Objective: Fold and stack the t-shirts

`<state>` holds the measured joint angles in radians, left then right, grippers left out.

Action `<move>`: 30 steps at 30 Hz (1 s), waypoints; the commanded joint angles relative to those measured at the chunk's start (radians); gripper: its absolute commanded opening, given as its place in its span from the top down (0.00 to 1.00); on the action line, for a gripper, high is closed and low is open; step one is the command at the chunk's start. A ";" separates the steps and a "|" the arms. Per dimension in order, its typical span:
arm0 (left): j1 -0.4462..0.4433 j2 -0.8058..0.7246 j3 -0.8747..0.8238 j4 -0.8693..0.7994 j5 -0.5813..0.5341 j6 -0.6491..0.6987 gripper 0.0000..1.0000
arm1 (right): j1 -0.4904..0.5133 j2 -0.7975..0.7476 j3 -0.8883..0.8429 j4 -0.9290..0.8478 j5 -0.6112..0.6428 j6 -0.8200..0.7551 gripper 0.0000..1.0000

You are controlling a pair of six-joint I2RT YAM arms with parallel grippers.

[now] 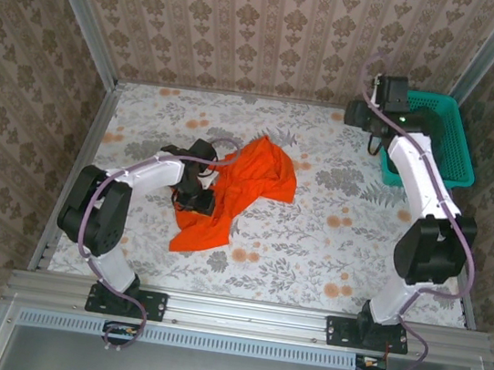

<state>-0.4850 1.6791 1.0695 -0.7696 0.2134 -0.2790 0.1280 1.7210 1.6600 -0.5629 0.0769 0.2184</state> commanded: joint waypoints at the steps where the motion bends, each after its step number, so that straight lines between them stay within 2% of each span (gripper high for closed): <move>1: -0.004 0.000 0.020 -0.011 0.010 0.005 0.65 | 0.096 -0.022 -0.135 -0.006 -0.131 0.141 0.28; 4: -0.008 -0.007 0.028 -0.049 -0.022 -0.001 0.49 | 0.154 -0.068 -0.283 0.019 -0.172 0.274 0.28; 7: -0.008 -0.046 0.014 -0.080 -0.058 -0.012 0.41 | 0.179 -0.111 -0.450 0.105 -0.230 0.416 0.31; 9: -0.009 -0.079 -0.014 -0.077 -0.065 -0.020 0.39 | 0.189 -0.116 -0.519 0.117 -0.246 0.452 0.34; 15: -0.008 -0.133 -0.088 -0.038 0.032 -0.068 0.38 | 0.191 -0.044 -0.578 0.150 -0.320 0.474 0.43; 22: -0.004 -0.170 -0.140 -0.039 0.032 -0.185 0.38 | 0.210 0.091 -0.545 0.200 -0.417 0.505 0.51; 24: -0.002 -0.183 -0.146 -0.034 0.046 -0.237 0.38 | 0.220 0.134 -0.505 0.158 -0.417 0.496 0.53; 30: -0.006 -0.160 -0.141 0.022 0.076 -0.321 0.46 | 0.221 0.156 -0.522 0.187 -0.410 0.513 0.57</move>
<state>-0.4850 1.5211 0.9295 -0.7696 0.2665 -0.5308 0.3405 1.8641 1.1313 -0.3836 -0.3099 0.7155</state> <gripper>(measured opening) 0.555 0.432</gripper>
